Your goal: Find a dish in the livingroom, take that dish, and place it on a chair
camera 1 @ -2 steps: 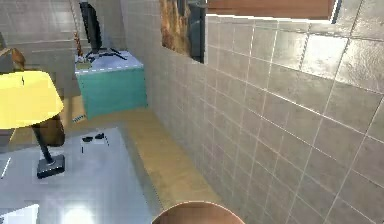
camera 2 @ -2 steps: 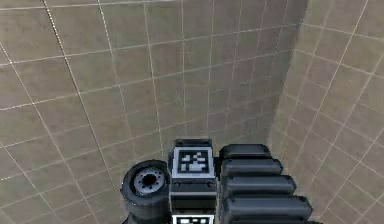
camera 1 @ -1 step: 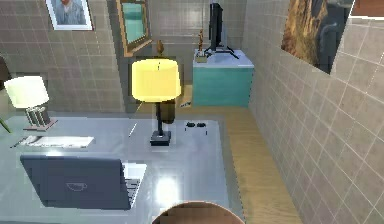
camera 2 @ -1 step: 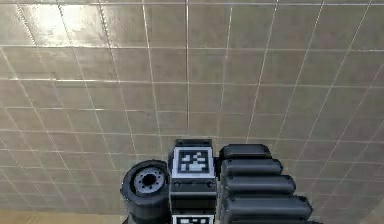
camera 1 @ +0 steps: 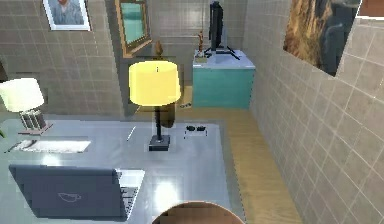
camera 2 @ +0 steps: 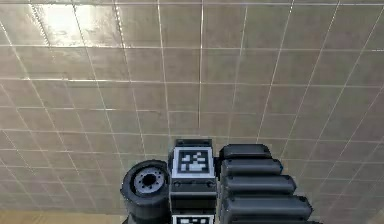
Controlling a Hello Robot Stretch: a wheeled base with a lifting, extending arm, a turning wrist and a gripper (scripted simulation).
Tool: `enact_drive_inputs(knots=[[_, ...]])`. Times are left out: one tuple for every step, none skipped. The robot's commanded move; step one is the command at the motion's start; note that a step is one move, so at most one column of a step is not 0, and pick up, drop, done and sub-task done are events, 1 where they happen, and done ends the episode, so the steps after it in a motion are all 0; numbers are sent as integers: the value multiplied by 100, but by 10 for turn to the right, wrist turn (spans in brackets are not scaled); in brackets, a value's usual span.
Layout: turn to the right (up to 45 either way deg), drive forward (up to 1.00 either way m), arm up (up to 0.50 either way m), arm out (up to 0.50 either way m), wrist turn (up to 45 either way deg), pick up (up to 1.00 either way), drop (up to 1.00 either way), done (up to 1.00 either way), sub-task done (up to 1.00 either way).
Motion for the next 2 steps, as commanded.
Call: enact_drive_inputs(knots=[[-450,0,0,0,0,0,0,0,0],[-450,0,0,0,0,0,0,0,0]])
